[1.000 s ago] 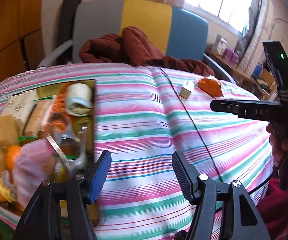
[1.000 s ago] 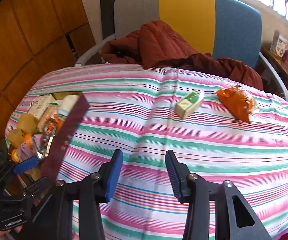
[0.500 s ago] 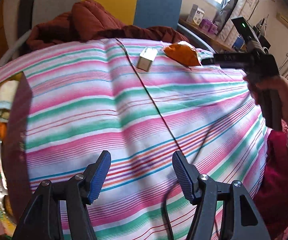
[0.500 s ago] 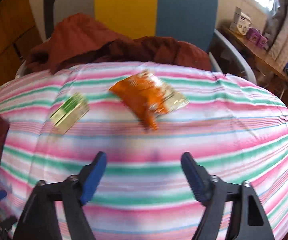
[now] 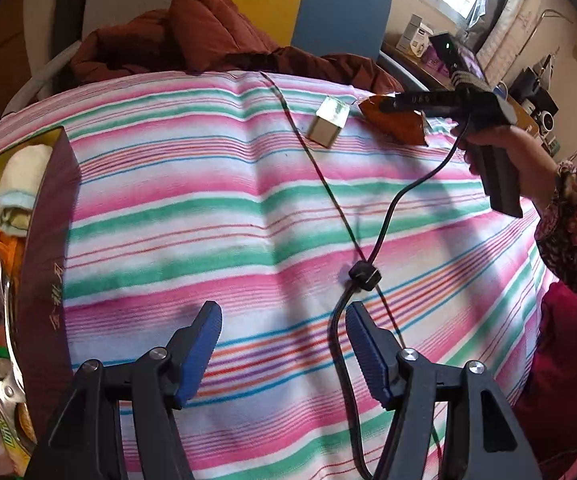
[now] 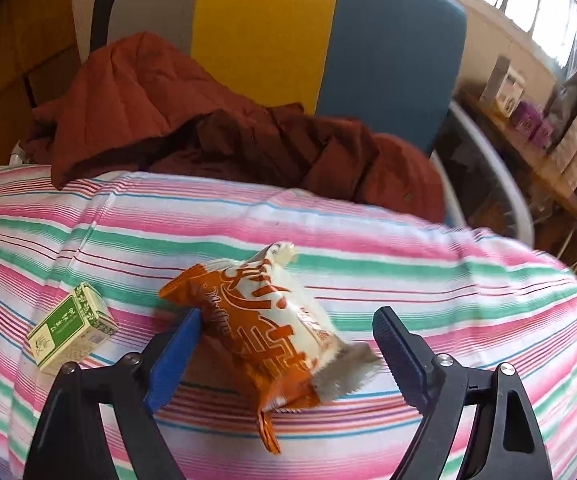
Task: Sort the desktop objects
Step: 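Grasp the orange snack bag with the right tool while the left grasps the green tea box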
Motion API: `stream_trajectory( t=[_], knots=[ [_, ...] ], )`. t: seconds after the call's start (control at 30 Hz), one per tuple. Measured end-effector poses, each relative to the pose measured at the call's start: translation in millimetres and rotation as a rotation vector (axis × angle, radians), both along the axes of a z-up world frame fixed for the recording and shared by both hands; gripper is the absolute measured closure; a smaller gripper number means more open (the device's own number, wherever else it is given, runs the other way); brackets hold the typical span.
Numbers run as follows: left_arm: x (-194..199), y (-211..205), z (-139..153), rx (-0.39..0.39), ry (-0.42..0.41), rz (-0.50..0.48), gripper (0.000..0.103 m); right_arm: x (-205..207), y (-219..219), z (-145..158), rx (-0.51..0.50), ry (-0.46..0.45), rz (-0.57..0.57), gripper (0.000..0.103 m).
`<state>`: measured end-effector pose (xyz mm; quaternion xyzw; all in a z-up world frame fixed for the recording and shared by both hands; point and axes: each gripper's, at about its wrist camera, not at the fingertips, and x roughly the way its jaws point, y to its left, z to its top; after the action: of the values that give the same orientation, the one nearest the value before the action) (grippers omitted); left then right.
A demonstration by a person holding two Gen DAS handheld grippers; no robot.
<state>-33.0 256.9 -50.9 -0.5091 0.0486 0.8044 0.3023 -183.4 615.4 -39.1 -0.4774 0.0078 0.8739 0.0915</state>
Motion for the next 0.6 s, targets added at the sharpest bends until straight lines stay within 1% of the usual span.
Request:
stream_trajectory(
  t=[0.03, 0.07, 0.13, 0.2, 0.3, 0.43, 0.5, 0.6],
  knots=[
    [-3, 0, 1, 0.000, 0.002, 0.002, 0.037, -3, 1, -6, -0.033, -0.019, 0.001, 0.028],
    [-7, 2, 1, 0.000, 0.004, 0.003, 0.037, -6, 2, -12, -0.046, -0.043, -0.004, 0.038],
    [-14, 6, 0, -0.001, 0.002, 0.006, 0.037, -7, 2, -26, -0.066, -0.102, -0.017, 0.045],
    [-21, 13, 0, 0.007, -0.002, 0.003, 0.037, 0, 4, -29, -0.090, -0.083, -0.033, 0.046],
    [-30, 27, 0, 0.013, 0.003, -0.010, 0.037, 11, 6, -29, -0.121, -0.095, -0.025, 0.046],
    [-45, 54, 4, 0.016, 0.025, -0.039, 0.037, 34, 4, -30, -0.145, -0.147, -0.021, 0.046],
    [-53, 68, 5, 0.009, 0.035, -0.052, 0.037, 46, 6, -29, -0.166, -0.175, -0.036, 0.046],
    [-73, 93, 5, 0.010, 0.029, -0.066, 0.037, 70, 4, -31, -0.197, -0.225, -0.079, 0.046]
  ],
)
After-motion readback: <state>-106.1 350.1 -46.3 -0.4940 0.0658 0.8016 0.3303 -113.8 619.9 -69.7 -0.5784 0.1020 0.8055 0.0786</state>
